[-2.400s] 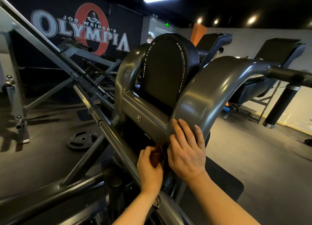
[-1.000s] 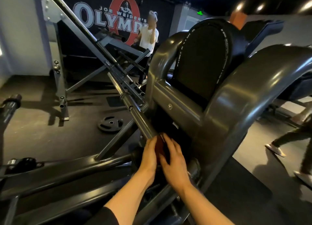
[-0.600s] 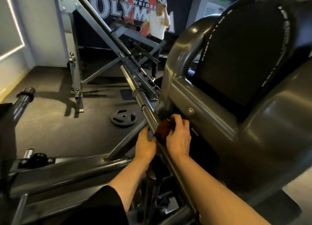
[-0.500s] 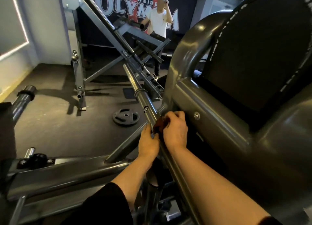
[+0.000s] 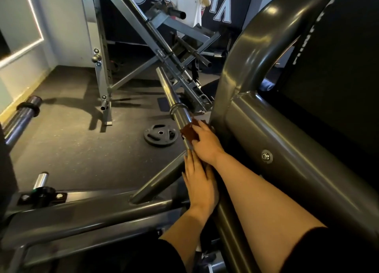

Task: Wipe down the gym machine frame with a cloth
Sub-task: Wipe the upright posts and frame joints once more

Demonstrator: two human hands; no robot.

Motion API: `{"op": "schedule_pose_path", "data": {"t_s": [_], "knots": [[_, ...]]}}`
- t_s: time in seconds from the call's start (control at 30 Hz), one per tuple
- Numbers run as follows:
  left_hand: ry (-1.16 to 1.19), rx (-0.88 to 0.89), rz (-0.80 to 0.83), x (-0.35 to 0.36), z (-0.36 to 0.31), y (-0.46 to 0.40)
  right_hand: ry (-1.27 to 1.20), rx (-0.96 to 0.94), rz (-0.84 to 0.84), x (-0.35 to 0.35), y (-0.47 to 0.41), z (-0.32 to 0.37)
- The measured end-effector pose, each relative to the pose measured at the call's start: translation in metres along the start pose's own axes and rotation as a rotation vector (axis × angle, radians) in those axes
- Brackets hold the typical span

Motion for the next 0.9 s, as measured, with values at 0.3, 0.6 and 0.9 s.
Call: {"op": "schedule_pose_path", "data": {"t_s": [0.3, 0.6, 0.9], "knots": [[0.149, -0.095, 0.039, 0.005, -0.003, 0.003, -0.057, 0.14, -0.291, -0.043, 0.052, -0.025], [0.593, -0.093, -0.022, -0.043, -0.104, -0.023, 0.061, -0.222, -0.827, -0.18, 0.098, 0.094], [0.608, -0.18, 0.34, -0.008, -0.154, -0.003, 0.495, -0.042, -0.587, -0.196, 0.052, 0.067]]}}
Point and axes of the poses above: each hand's wrist, its own y-axis away from the middle knuckle, its own x-axis out of the palm, z = x × y, the point moved 10 cm from there along -y, towards the middle knuckle, and after that the axes turned 14 degrees about -z, right-handed, at the moved point
